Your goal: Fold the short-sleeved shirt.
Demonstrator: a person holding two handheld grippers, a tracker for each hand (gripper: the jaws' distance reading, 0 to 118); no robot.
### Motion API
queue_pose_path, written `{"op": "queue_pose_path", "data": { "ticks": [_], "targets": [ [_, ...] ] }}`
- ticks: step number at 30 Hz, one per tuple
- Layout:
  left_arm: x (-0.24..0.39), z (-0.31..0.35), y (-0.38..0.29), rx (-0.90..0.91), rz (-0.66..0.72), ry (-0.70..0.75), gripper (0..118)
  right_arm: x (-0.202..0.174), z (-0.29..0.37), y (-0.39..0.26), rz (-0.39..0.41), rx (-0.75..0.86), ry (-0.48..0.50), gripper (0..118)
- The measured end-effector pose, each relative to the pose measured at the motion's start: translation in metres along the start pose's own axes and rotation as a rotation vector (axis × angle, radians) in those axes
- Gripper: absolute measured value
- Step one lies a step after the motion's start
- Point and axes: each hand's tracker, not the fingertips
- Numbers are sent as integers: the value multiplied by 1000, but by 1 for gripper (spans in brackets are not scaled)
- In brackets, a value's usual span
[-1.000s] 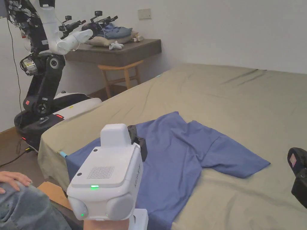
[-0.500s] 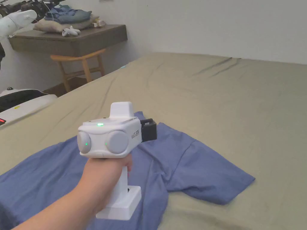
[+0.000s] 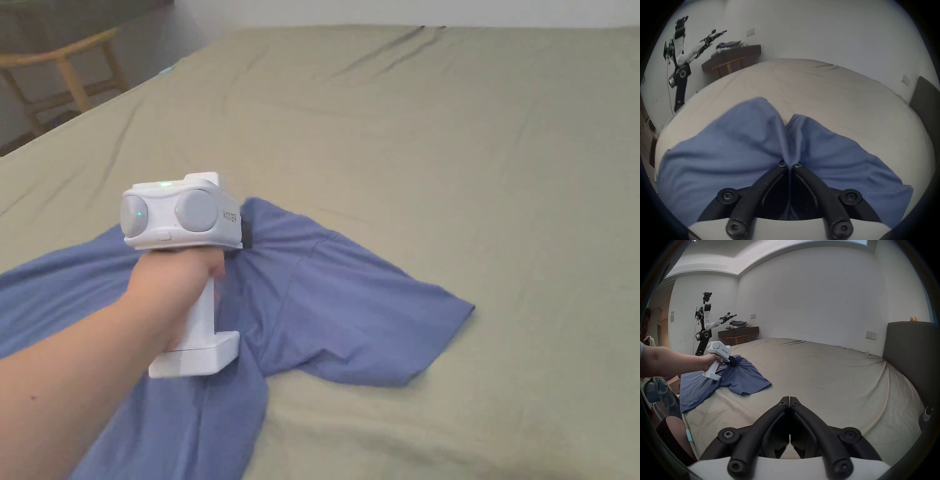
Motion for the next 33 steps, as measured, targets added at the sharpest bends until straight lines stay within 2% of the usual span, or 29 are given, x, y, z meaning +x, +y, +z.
{"op": "queue_pose_path", "data": {
  "ticks": [4,6,12,17,18,19,21,22,23,25,27,33],
  "targets": [
    [0,34,2,43,-53,-34,0,3,19,7,-35,4,-4,0],
    [-2,65,19,105,-87,-62,0,3,44,13,-6,24,-10,0],
    [32,200,68,258,-98,-187,0,6,130,28,-9,96,-29,0],
    [130,314,71,315,-277,-417,0,4,199,22,-6,167,-92,0],
    [150,330,68,317,-287,-459,0,27,225,3,-13,207,-105,0],
    [176,351,64,319,-307,-510,0,28,238,0,-15,229,-109,0],
    [222,382,53,324,-309,-622,0,31,257,-8,-85,218,-117,0],
    [247,396,46,328,-330,-684,0,17,261,2,-80,243,-133,0],
    [274,408,38,337,-358,-719,0,18,272,0,-81,267,-148,0],
    [322,420,20,333,-398,-764,0,22,291,-3,-96,287,-184,0],
    [371,418,-3,252,-412,-827,0,21,304,-1,-112,298,-219,0],
    [502,372,-110,44,-537,-896,0,33,326,-21,-130,261,-317,0]
  ]
}}
